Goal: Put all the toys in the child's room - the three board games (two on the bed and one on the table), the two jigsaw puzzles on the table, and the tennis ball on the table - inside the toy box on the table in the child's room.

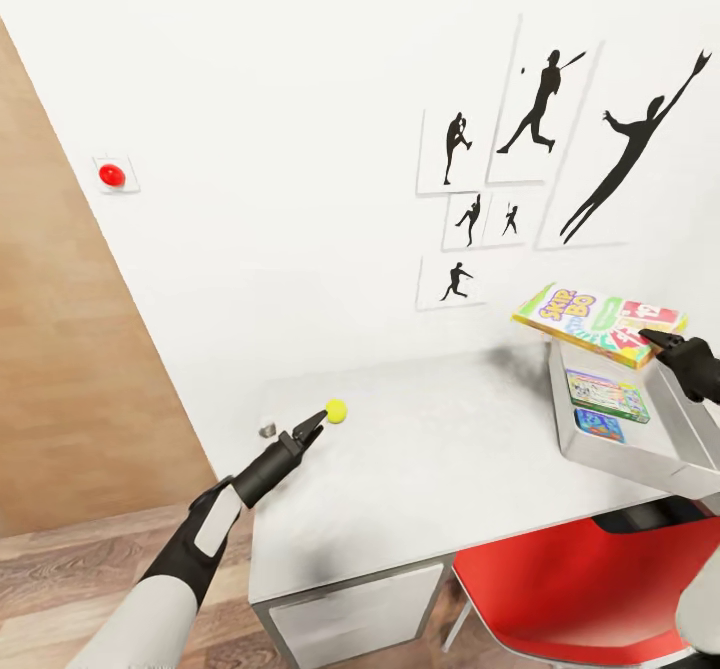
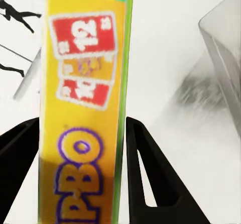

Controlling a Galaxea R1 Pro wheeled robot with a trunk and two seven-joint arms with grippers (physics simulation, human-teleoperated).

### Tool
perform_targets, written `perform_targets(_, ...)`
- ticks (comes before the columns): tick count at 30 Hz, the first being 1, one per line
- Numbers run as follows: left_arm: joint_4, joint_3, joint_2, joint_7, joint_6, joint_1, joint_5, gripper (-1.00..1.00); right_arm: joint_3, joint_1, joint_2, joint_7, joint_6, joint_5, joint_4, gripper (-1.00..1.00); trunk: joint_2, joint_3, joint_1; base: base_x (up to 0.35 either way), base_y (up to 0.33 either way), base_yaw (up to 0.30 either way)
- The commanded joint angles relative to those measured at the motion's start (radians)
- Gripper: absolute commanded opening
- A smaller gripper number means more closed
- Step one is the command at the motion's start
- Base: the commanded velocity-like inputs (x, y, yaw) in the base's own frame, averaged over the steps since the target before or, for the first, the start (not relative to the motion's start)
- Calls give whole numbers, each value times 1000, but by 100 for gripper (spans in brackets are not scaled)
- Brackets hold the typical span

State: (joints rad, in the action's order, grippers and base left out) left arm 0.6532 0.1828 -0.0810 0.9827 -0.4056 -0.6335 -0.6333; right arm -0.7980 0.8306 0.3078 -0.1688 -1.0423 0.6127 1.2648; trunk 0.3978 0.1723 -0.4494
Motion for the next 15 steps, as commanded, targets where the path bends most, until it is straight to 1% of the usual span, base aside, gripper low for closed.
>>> perform_targets(1, 1, 4, -2, 0, -12, -4, -1, 100, -2, 34, -1, 29, -5, -8, -25, -100, 2, 2, -1, 0, 0, -3)
perform_targets(2, 2, 4, -2, -2, -15, -6, -1, 100, -2, 62, -2, 60, 19, -7, -48, -100, 2, 2, -1, 0, 0, -3)
perform_targets(3, 2, 4, -2, -2, -15, -6, -1, 100, -2, 62, -2, 60, 19, -7, -48, -100, 2, 2, -1, 0, 0, -3)
perform_targets(6, 4, 4, -4, -6, -19, -11, -2, 100, -2, 121, -3, 124, 144, -5, -120, -100, 2, 2, -1, 0, 0, -2)
perform_targets(7, 4, 4, -4, -6, -19, -11, -2, 100, -2, 121, -3, 124, 144, -5, -120, -100, 2, 2, -1, 0, 0, -1)
perform_targets(9, 5, 3, -6, -8, -21, -13, -3, 100, 0, 145, -3, 152, 229, -4, -184, -100, 2, 2, -1, 0, 0, -1)
perform_targets(11, 6, 3, -7, -9, -23, -14, -3, 100, 0, 164, -3, 172, 288, 0, -251, -100, 2, 2, -1, 0, 0, 0)
perform_targets(12, 6, 3, -7, -10, -24, -15, -3, 100, 1, 174, -3, 179, 309, 3, -281, -100, 2, 2, -1, 0, 0, 0)
perform_targets(13, 6, 3, -7, -10, -24, -15, -3, 100, 1, 174, -3, 179, 309, 3, -281, -100, 2, 2, -1, 0, 0, 0)
perform_targets(15, 6, -3, -9, -11, -28, -16, -4, 100, 0, 193, -4, 191, 340, 10, -329, -100, 2, 2, -1, 0, 0, -3)
